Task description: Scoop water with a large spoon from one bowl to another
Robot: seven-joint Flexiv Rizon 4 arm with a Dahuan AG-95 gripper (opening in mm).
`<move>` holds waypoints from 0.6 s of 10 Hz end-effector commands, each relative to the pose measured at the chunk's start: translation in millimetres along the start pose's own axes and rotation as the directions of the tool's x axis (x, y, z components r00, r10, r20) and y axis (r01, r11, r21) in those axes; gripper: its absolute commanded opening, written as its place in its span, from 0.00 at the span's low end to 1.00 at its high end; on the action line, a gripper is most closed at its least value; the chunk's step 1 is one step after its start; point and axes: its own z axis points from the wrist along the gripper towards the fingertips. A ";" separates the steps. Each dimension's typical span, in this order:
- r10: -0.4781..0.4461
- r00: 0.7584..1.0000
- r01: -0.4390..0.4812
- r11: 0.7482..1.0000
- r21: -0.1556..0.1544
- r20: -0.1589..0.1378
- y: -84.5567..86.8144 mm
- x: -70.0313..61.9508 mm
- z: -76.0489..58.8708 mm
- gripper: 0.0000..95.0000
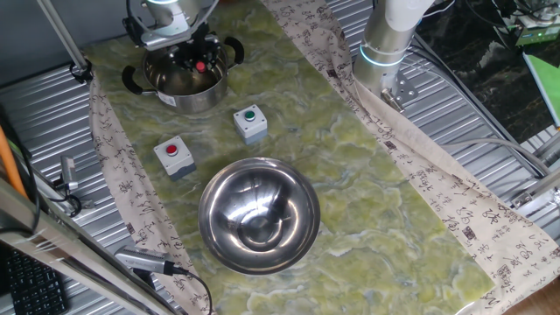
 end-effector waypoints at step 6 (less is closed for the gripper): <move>-0.009 1.000 0.009 1.000 0.009 -0.003 -4.2 11.6 1.8 0.00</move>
